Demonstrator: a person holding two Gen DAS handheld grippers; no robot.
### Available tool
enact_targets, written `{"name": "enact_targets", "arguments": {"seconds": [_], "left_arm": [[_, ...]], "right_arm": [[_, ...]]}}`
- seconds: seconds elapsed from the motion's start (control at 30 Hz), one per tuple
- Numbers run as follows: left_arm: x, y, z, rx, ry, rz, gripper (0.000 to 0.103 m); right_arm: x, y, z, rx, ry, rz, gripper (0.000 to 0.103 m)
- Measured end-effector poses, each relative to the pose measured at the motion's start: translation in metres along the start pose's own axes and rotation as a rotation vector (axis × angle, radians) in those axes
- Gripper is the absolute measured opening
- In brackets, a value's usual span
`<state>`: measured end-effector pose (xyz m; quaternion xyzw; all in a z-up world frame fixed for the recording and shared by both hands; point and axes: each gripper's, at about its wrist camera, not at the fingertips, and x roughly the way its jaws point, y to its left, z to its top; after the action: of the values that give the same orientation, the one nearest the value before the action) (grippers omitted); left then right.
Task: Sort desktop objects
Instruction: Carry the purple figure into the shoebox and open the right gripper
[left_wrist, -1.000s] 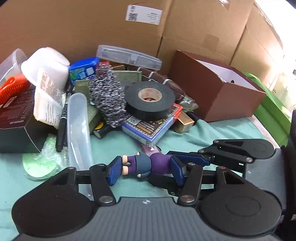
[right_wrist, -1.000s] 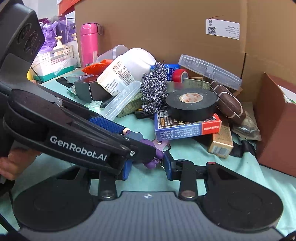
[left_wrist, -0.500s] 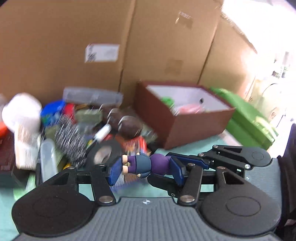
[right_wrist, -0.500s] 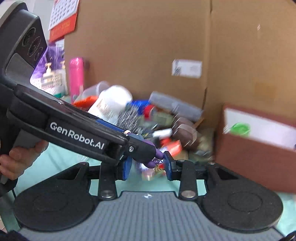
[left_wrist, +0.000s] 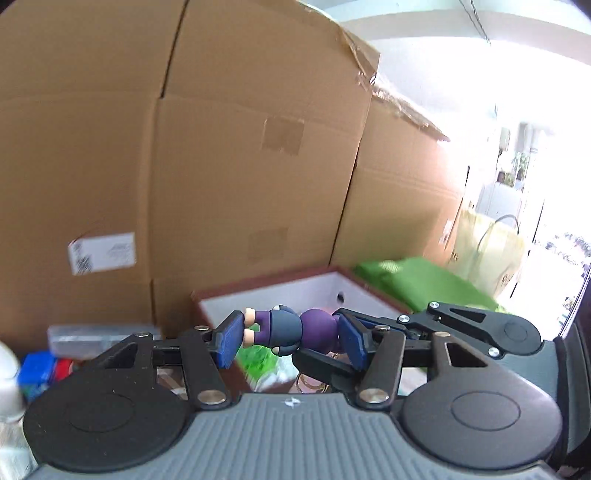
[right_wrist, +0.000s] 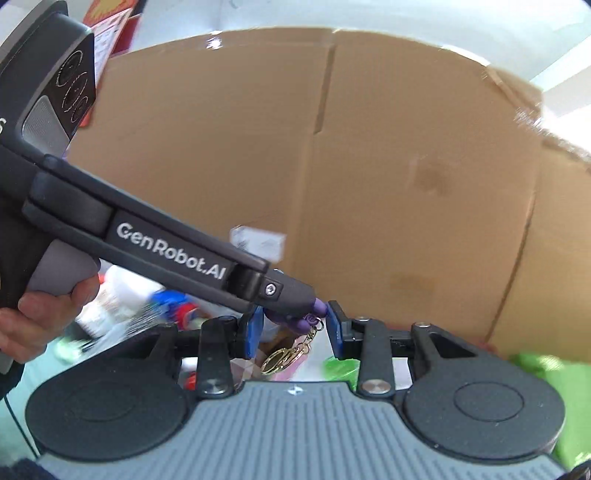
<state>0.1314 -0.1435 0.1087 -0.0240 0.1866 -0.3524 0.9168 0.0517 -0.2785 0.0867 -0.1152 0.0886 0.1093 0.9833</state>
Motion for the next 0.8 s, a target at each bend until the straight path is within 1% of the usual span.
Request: {"name": "enact_targets", "arguments": {"seconds": [0.13,0.23,0.33,0.47,0.53,0.63,0.67,0.7,0.73,0.77,0.8], "left_arm": [[0.024,-0.008,0.026,0.01,-0.04,-0.016,0.059],[0.043,-0.01,0.04,0.006,-0.062,-0.024,0.059],[0.067,-0.009,0.048,-0.021,-0.054,-0.02,0.059],[0.101,-0.003,0.041,-0.056,-0.01,-0.009,0.058],[0.116,0.001,0.032,-0.068,0.012,-0.025,0.047],[0.137,0.004,0.02,-0.091,0.064,-0.025,0.047],[0.142,0.004,0.016,-0.087,0.072,-0.023,0.049],[0.145,0.005,0.013,-0.083,0.078,-0.018,0.059],[0.148,0.006,0.01,-0.08,0.088,-0.009,0.074],[0.15,0.006,0.008,-0.079,0.097,0.003,0.08],[0.151,0.008,0.006,-0.079,0.101,0.017,0.086]], "right_arm": [[0.013,-0.03,0.014,-0.006,-0.035,-0.05,0.036],[0.026,-0.05,0.02,-0.018,-0.047,-0.08,0.036],[0.043,-0.069,0.015,-0.014,-0.036,-0.089,0.036],[0.063,-0.082,0.0,0.009,0.015,-0.085,0.035],[0.071,-0.086,-0.011,0.034,0.03,-0.046,0.034],[0.087,-0.085,-0.026,0.024,0.081,-0.042,0.034],[0.093,-0.086,-0.031,0.023,0.104,-0.043,0.034],[0.098,-0.087,-0.035,0.027,0.129,-0.045,0.036],[0.102,-0.088,-0.038,0.031,0.148,-0.049,0.046],[0.104,-0.089,-0.042,0.036,0.157,-0.058,0.054],[0.106,-0.09,-0.045,0.043,0.161,-0.073,0.067]]}}
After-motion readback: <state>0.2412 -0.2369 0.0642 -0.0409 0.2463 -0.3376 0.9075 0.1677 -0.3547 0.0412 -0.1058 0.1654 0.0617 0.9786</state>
